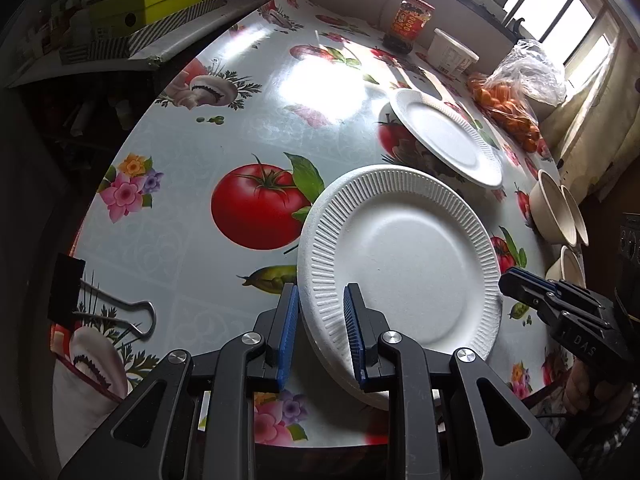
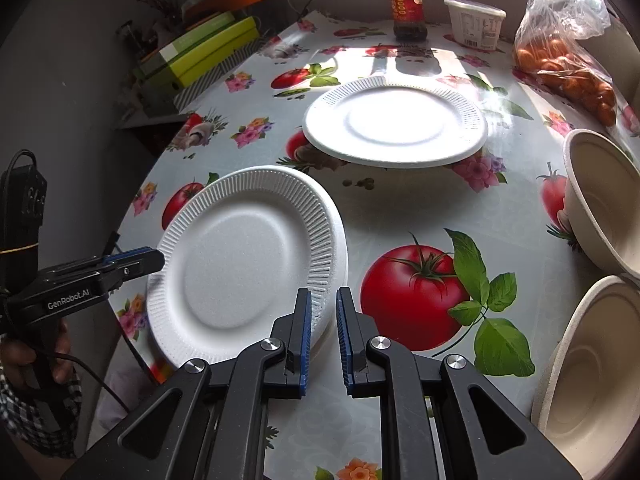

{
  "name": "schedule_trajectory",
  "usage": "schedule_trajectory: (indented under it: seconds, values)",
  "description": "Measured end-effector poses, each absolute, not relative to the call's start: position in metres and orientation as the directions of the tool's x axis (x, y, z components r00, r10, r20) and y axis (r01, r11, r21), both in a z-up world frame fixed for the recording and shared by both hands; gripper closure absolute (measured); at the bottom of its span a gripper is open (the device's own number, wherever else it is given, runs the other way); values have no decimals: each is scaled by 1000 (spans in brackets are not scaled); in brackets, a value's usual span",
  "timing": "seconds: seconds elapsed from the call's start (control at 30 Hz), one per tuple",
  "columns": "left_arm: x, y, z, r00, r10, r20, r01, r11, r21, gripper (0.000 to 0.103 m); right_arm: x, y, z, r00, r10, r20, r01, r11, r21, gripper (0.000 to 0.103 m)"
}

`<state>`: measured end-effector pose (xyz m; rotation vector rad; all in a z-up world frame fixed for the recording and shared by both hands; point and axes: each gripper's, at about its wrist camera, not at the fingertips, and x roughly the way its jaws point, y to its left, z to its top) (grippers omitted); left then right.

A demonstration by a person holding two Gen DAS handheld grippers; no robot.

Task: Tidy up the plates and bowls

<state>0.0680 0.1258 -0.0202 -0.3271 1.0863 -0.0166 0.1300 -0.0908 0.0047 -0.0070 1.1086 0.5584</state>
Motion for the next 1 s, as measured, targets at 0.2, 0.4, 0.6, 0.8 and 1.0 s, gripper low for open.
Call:
schedule_trajectory:
  seconds: [0.2, 0.4, 0.6, 0.8, 1.0]
  values:
    - [69, 124, -20, 470, -168, -866, -144, 954, -263, 78, 131, -90, 5, 326, 420, -847, -428, 864, 263, 89]
    - [68, 126, -21, 472, -167, -866, -147, 954, -263, 78, 131, -90, 4, 323, 421, -847, -428, 864, 266, 89]
    - [67, 128, -18, 482, -157, -862, -147, 955, -257, 78, 131, -91, 2, 322, 423, -847, -427, 863, 269, 89]
    - [66, 129, -16, 493, -159, -855, -143, 955, -260, 78, 132, -90, 2, 324, 422, -847, -429, 863, 266, 83]
    - [66, 128, -16, 495, -157, -855, -143, 955, -258, 77, 132, -91, 2, 325, 424, -845, -426, 864, 270, 75]
